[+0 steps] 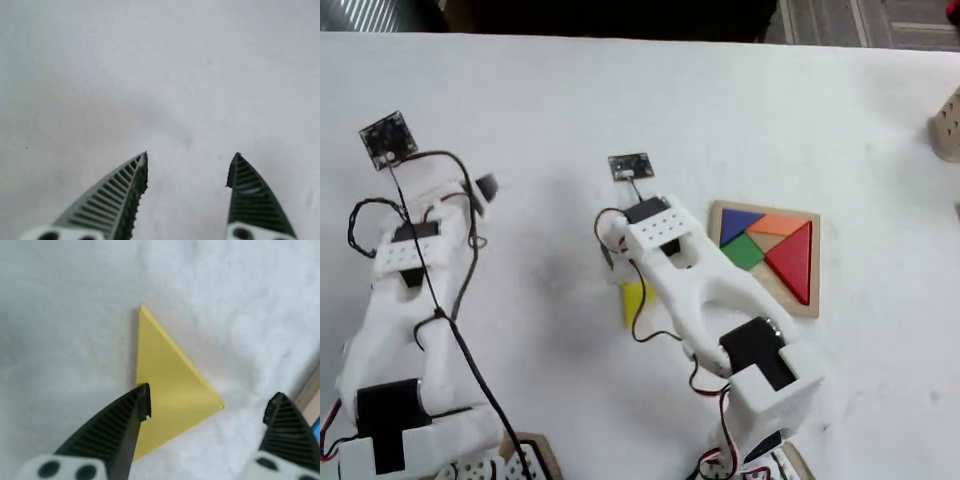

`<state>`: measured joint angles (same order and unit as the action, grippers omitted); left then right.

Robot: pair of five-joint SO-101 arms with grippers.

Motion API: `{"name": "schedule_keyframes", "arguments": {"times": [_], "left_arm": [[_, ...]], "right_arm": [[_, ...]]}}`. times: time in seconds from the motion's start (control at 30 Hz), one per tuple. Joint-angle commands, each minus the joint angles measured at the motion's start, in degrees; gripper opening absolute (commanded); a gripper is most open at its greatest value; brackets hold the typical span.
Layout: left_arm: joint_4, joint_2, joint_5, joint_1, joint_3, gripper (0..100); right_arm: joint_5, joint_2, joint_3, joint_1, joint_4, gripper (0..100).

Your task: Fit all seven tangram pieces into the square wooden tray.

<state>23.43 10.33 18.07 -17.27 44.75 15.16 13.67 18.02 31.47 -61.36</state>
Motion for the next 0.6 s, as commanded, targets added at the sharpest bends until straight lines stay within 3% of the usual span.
{"name": "schedule_keyframes", "arguments": {"times": [0.0,0.43,0.57], "left_arm": [[-1.67,0.04,-3.87,1.10,-0.26,27],[-1.67,0.13,-4.31,1.10,-0.26,27],[-1.67,0.13,-4.31,1.10,-0.26,27]], "right_arm": [[-0.09,0.66,-1.14,1.19,-0.48,35.8],[0.53,0.84,-0.79,2.86,0.22,35.3],[0.53,0.92,-0.79,2.86,0.31,24.3]]}}
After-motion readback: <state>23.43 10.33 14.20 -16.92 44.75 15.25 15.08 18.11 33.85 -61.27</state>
